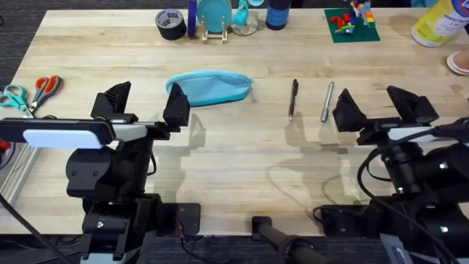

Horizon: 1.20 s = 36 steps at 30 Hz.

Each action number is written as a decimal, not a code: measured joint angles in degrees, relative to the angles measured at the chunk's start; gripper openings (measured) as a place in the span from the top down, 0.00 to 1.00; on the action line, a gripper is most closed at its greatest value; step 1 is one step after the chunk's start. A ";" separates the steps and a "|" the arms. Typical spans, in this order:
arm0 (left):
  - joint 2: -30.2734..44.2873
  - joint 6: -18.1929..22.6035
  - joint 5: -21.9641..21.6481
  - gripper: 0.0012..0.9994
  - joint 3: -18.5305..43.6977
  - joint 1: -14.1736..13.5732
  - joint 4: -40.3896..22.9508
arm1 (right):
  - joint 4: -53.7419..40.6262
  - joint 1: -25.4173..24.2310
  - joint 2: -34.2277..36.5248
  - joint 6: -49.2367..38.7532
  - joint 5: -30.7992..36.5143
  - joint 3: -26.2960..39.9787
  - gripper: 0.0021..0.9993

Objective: Unzip the bag, pick up the pens from the table one at a time and place them inside, then zip the bag closed.

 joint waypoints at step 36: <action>18.96 3.37 -0.02 0.01 18.51 0.00 -7.98 | -12.01 0.00 14.40 -0.02 2.19 18.88 0.00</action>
